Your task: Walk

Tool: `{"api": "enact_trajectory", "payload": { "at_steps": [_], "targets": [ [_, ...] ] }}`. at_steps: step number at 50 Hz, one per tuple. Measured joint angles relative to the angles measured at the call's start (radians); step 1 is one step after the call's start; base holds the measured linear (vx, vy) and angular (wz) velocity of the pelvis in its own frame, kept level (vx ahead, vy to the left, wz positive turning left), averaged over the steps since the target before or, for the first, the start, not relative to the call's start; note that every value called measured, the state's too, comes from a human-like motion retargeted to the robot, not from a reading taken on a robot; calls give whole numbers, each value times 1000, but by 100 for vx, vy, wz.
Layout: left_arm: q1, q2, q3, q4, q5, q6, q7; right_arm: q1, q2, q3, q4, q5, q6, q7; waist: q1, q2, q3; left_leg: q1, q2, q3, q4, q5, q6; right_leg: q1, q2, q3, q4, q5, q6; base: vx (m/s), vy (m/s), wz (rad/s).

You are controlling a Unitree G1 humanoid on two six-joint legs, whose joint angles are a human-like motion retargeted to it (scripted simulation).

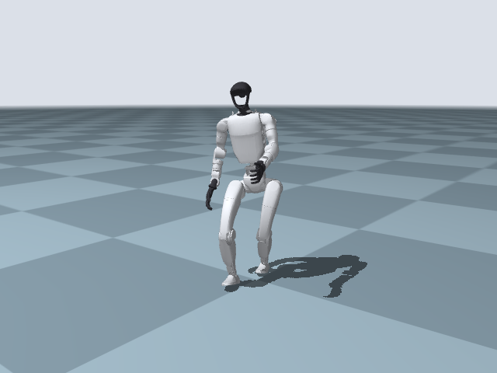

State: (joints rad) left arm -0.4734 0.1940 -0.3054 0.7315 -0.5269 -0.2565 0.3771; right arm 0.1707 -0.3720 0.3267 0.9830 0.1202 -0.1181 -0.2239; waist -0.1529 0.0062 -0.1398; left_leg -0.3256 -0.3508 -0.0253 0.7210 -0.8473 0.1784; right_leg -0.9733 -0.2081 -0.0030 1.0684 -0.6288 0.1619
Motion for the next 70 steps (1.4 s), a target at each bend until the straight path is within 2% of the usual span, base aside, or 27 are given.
{"api": "enact_trajectory", "payload": {
  "at_steps": [2,5,7,10,12,14,17,20,25,27,29,32,35,37,40,43,46,50,52,56,58,60,63,66,70],
  "targets": [
    [-49,18,-7,-34,16,-13,-2,46,-17,-15,14,2,4,10,3,23,-8,26,32,-2,24,-11,-24,-9,52,5,-93,11,4,-1,-7,-33],
    [-59,26,-18,-63,17,-25,-11,98,-28,-16,15,13,3,14,5,45,2,48,71,-2,197,-25,-65,-8,104,5,8,27,-26,0,-7,-31],
    [-25,21,-32,-60,11,-21,-22,106,-24,-6,12,28,1,9,21,80,22,44,141,13,430,-13,-108,15,162,-30,119,11,-78,4,-7,-67],
    [48,-4,-49,-11,12,12,-53,32,-22,15,-2,53,0,1,63,184,82,-16,327,22,808,127,-175,97,282,-134,177,-37,-181,-1,-7,-77],
    [107,-39,-63,55,28,50,-79,-56,-16,38,-23,58,-5,-19,87,197,96,-109,393,35,973,187,-155,137,310,-149,183,-72,-217,-4,-7,-28],
    [174,-71,-80,139,51,88,-111,-158,-7,57,-63,60,-12,-41,111,185,98,-221,423,49,1065,179,-110,184,319,-140,163,-100,-224,-2,-3,-4],
    [292,-99,-92,261,81,126,-164,-310,-1,67,-163,71,-28,-77,152,155,100,-383,415,66,1054,122,-57,285,325,-109,94,-125,-201,-1,-1,-16],
    [427,-91,-78,326,79,133,-216,-440,-15,57,-296,87,-47,-108,193,124,111,-493,362,81,881,73,-43,419,324,-73,12,-131,-162,1,1,-34],
    [629,-48,-36,322,31,136,-274,-574,-44,38,-513,130,-87,-133,223,60,92,-587,206,84,402,49,-64,605,260,-41,-91,-117,-81,1,1,-5],
    [681,-31,-20,307,14,136,-281,-588,-49,31,-582,138,-95,-134,221,27,80,-596,135,81,302,54,-57,652,216,-31,-66,-112,-49,2,5,19],
    [712,-21,-10,292,6,133,-276,-574,-48,31,-624,135,-102,-133,220,2,80,-593,88,85,334,67,-38,695,185,-17,12,-93,-16,0,0,0],
    [715,-24,3,267,4,125,-241,-512,-31,45,-646,107,-103,-124,207,-34,83,-581,30,101,471,76,6,718,140,2,199,20,47,0,0,0],
    [651,-34,17,231,-3,117,-162,-420,5,65,-617,61,-84,-105,183,-83,101,-531,-25,129,540,37,58,664,72,12,450,219,100,0,0,0],
    [565,-47,14,200,-4,106,-104,-359,24,81,-554,29,-71,-90,156,-97,99,-501,-50,132,539,8,77,563,16,16,592,251,87,-2,3,9],
    [410,-61,-6,133,0,84,-32,-260,36,107,-432,-15,-60,-62,100,-96,85,-415,-76,112,472,-25,79,381,-73,12,703,147,8,-3,5,24],
    [242,-56,-23,51,4,58,2,-167,16,103,-328,-38,-55,-38,33,-78,75,-273,-91,75,321,-25,65,205,-125,19,629,49,-38,-2,2,17],
    [93,-29,-34,-41,6,27,5,-75,-20,75,-275,-43,-42,-23,-12,-39,64,-136,-69,38,182,-23,40,79,-106,11,413,15,-38,1,-1,-9],
    [-68,25,-49,-150,22,-17,-3,26,-64,26,-239,-40,-27,-18,-30,24,39,-5,1,20,50,-4,-4,-4,15,12,33,28,8,1,-4,-40],
    [-116,45,-55,-194,32,-31,-3,60,-79,7,-236,-40,-24,-22,-30,41,35,33,25,22,60,-15,-20,-12,59,18,-45,29,9,-1,-6,-36],
    [-108,54,-70,-259,15,-43,-18,95,-79,-4,-257,-29,-33,-47,-31,50,45,69,63,34,260,-25,-52,-14,104,19,112,15,-45,-1,-7,-31],
    [-61,51,-81,-277,-4,-37,-37,79,-68,-2,-276,-12,-40,-64,-14,92,75,63,152,50,488,-25,-84,24,164,-32,201,-19,-103,4,-7,-76],
    [1,42,-90,-284,-19,-22,-66,30,-56,3,-303,6,-48,-80,16,157,115,38,281,63,730,30,-120,77,245,-103,238,-60,-171,2,-8,-88],
    [118,9,-109,-267,-18,18,-120,-84,-39,25,-364,20,-58,-105,60,185,140,-86,400,79,972,138,-110,139,299,-140,234,-106,-230,-3,-7,-38],
    [253,-16,-125,-222,-19,55,-169,-215,-25,42,-450,20,-67,-130,109,161,139,-250,432,90,1075,133,-63,210,311,-126,191,-139,-233,-2,-4,-3],
    [444,-15,-109,-148,-39,82,-217,-388,-30,36,-594,16,-77,-169,181,113,140,-446,382,99,986,75,-24,353,310,-87,92,-158,-189,0,0,-10]
  ]
}}
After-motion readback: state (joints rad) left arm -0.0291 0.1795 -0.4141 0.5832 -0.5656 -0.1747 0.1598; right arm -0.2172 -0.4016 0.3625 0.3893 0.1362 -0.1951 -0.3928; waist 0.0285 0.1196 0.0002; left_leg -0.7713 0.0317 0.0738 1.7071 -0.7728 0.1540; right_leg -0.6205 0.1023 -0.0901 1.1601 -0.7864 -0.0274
